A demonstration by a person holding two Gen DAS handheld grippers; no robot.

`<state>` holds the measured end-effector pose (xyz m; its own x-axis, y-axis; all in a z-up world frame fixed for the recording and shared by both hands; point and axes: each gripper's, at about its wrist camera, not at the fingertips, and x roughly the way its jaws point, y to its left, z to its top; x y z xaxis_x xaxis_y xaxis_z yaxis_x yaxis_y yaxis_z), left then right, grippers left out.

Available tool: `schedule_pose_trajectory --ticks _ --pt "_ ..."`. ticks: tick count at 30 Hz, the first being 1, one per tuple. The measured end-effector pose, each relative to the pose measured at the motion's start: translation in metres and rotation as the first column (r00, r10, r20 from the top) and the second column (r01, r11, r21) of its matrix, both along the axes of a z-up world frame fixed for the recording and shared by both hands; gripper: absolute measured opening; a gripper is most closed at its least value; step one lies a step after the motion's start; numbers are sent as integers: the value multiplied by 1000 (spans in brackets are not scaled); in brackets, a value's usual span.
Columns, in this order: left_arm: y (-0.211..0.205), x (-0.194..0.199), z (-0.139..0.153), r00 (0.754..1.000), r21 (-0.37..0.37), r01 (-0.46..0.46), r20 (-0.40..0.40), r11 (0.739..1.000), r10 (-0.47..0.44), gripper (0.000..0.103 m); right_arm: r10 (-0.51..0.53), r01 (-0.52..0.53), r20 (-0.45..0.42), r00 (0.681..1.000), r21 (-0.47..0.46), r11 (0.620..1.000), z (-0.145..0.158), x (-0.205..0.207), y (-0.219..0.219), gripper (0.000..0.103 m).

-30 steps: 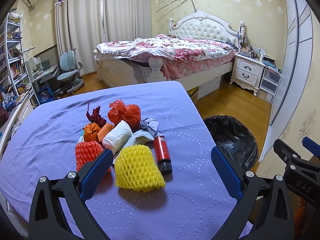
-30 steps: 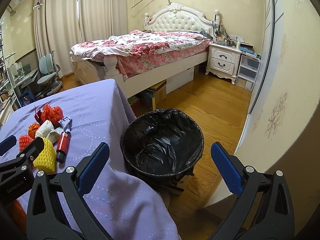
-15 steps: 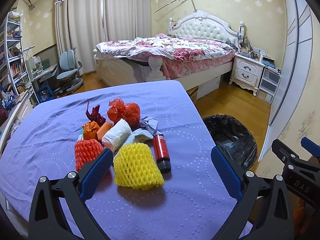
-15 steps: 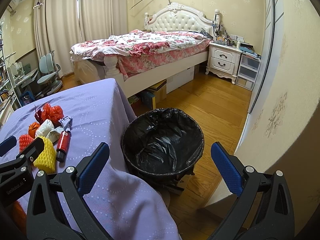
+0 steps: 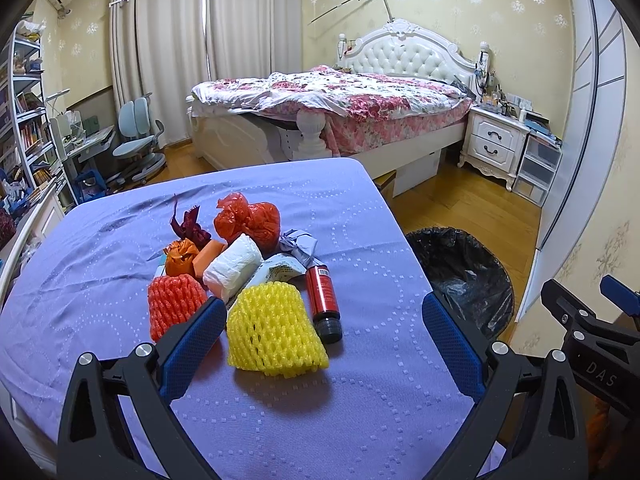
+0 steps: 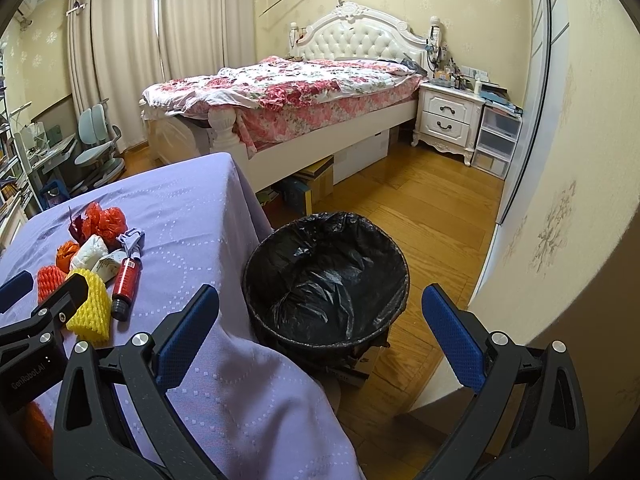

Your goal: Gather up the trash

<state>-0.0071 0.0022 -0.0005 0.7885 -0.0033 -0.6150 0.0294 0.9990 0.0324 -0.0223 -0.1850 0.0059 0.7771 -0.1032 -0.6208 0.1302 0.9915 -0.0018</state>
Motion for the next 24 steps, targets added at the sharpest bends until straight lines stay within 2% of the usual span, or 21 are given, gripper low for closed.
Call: schedule_pose_trajectory --ticks 16,19,21,23,24 --pt "-1 -6 -6 1000 -3 2 -2 1000 -2 96 -2 2 -5 1000 5 1000 -2 -1 2 99" --pt "2 -10 -10 1000 -4 -2 -12 1000 2 91 4 -4 -8 1000 7 1000 -4 0 3 99" --pt "4 -12 -13 1000 -6 -6 -21 1000 6 87 9 -9 -10 1000 4 1000 -6 1 7 96" --pt "11 -13 -14 999 -15 -15 -30 1000 14 85 14 -14 -16 1000 1 1000 -7 2 11 86" --pt "15 -15 -15 999 -19 -24 -32 1000 24 85 19 -19 -21 1000 4 1000 -7 3 12 85"
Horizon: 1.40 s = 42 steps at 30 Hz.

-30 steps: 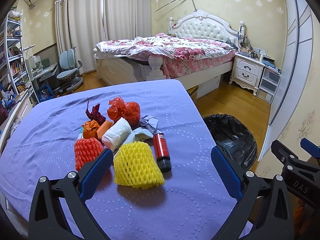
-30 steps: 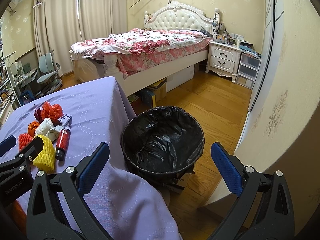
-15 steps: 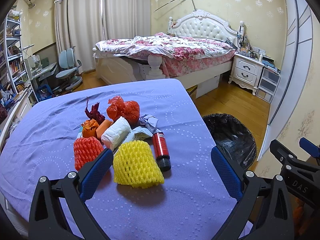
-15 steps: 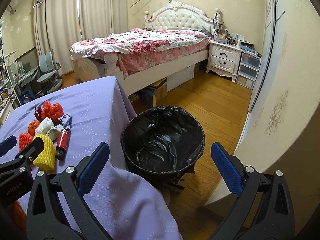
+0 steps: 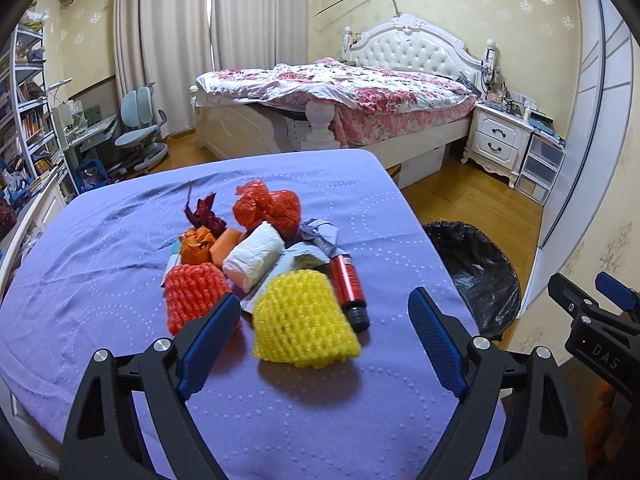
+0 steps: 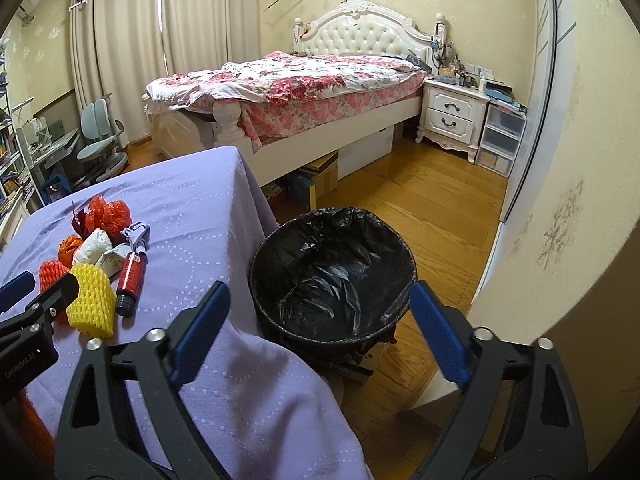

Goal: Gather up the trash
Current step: 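Grasp the orange foam net with the left gripper while the right grasps the yellow net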

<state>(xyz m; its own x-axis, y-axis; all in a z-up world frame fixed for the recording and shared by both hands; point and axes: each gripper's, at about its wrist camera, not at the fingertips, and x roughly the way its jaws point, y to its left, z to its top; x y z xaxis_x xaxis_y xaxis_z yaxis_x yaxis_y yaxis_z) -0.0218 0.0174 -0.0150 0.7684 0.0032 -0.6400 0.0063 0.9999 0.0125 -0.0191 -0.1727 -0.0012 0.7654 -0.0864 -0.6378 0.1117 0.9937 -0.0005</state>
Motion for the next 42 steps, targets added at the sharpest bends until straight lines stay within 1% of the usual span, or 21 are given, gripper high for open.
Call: schedule_pose_trajectory --ticks 6,8,14,17,25,27,29,30,31,32,35,42 --pt "31 -6 0 998 -8 -65 -18 998 65 83 32 -32 -10 999 8 999 -2 7 14 83" --pt "43 -9 -3 995 -14 -91 -33 996 91 83 53 -53 -17 998 12 999 -5 9 21 77" --pt "78 -5 -6 986 -31 -151 -78 988 149 83 118 -117 -43 992 28 993 -11 19 45 77" --pt "90 1 -10 982 -38 -166 -96 985 161 83 138 -137 -48 989 29 990 -13 21 54 77" --pt "95 19 -20 980 -49 -157 -131 986 150 83 170 -167 -83 982 42 985 -20 31 67 77" --pt "96 22 -25 979 -55 -151 -148 987 142 74 174 -172 -86 981 39 984 -20 33 70 77" --pt "98 26 -29 979 -85 -127 -169 988 111 60 180 -177 -89 980 37 983 -21 34 72 77" --pt "99 26 -31 979 -96 -121 -176 988 103 56 184 -181 -91 979 36 983 -21 35 73 77" --pt "100 26 -32 979 -97 -121 -176 988 103 50 188 -186 -92 978 36 982 -22 35 75 77" --pt "101 25 -32 979 -93 -123 -173 988 105 48 191 -188 -93 977 36 981 -22 35 77 77" --pt "104 17 -28 983 -97 -114 -153 989 98 45 204 -201 -95 974 32 979 -22 36 83 77" --pt "120 -5 -15 986 -106 -125 -128 986 111 45 257 -255 -73 964 35 966 -11 28 104 77"
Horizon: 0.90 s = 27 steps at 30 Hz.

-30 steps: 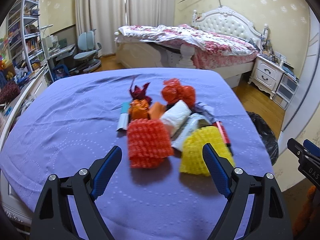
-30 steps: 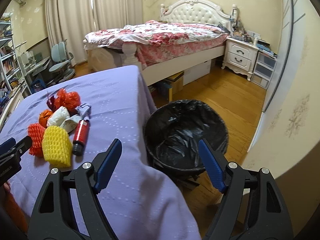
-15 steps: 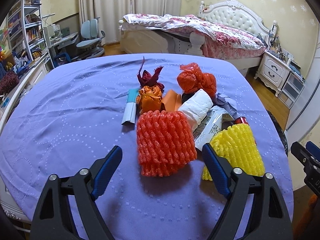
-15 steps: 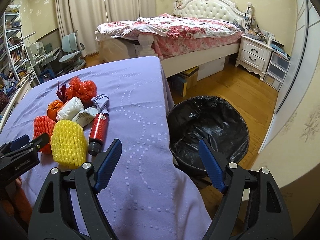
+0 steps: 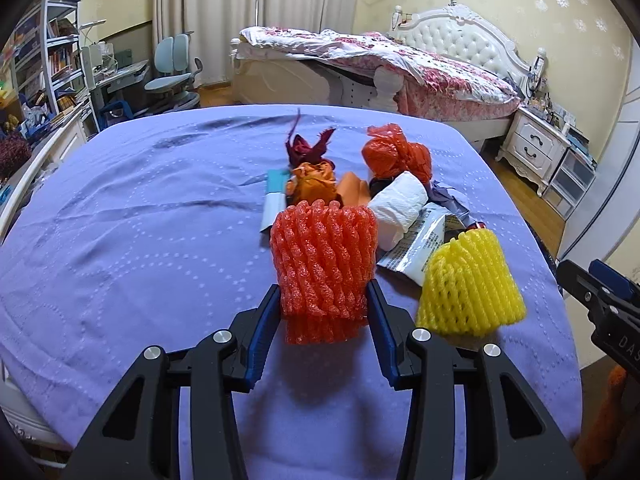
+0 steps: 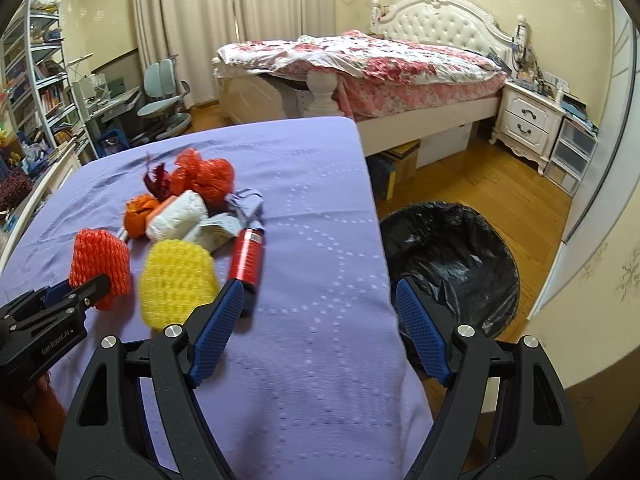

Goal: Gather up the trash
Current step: 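Grasp the orange foam net with the left gripper while the right grasps the yellow net, then carry both foam nets over the black bin and open both grippers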

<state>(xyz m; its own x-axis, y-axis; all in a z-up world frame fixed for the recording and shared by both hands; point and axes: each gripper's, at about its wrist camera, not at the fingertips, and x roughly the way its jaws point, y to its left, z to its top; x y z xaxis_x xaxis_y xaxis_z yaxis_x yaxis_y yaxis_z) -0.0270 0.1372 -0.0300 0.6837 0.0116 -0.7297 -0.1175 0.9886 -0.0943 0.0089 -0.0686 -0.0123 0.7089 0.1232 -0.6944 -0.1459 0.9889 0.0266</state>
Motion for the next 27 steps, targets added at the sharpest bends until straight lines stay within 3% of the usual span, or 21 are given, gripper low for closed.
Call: schedule_pose_trajectory --ticks 9,18,21,23,27 --pt "23 -18 5 998 62 -54 34 997 52 45 115 -115 -17 993 9 993 0 -5 47 83" --pt "45 -22 -3 996 23 -89 26 996 88 45 148 -151 -62 987 -42 988 -17 6 83 85" --pt "45 -23 -6 996 15 -85 22 996 85 45 168 -173 -84 982 -53 984 -23 7 88 68" --pt "44 -23 -8 997 10 -81 19 997 81 45 188 -193 -98 977 -41 980 -26 6 90 50" --pt "41 -25 -8 997 9 -74 25 997 73 44 199 -202 -92 976 -28 979 -23 1 90 43"
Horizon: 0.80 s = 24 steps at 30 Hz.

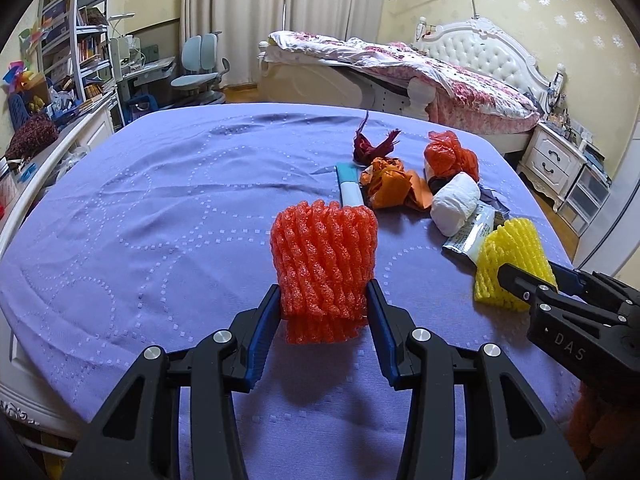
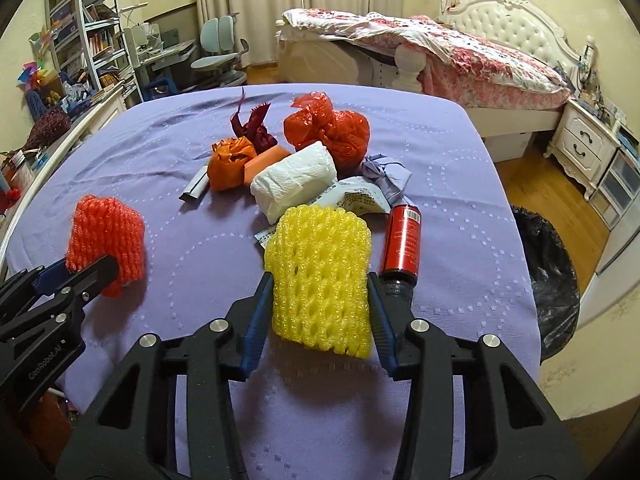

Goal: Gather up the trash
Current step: 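Carry both foam nets over the black bin and open both grippers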

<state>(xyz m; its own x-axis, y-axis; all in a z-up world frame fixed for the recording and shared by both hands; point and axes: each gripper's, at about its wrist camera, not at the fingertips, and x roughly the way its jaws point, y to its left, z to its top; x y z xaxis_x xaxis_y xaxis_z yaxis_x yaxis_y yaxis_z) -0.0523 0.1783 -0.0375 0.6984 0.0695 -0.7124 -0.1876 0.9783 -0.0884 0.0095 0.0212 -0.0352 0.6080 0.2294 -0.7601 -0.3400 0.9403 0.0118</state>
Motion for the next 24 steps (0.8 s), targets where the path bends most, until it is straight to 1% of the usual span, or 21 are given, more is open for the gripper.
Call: schedule_pose_trajectory --ticks 5,10,15,20,24 --pt "-6 -2 5 1000 9 11 15 1000 -11 44 1 -3 35 999 42 999 16 -9 -7 43" --pt "-14 -2 11 999 12 27 28 1000 -27 44 -18 14 82 997 51 999 32 -14 -21 43" --pt "-33 -1 17 997 20 67 47 998 -68 44 -79 73 118 990 58 996 47 -16 -51 43" --pt "-57 4 24 990 16 122 67 992 -123 44 -158 150 125 979 75 986 53 -13 -86 43" --pt "-82 13 31 980 12 180 81 984 -180 44 -216 207 138 967 79 975 55 -11 -114 43"
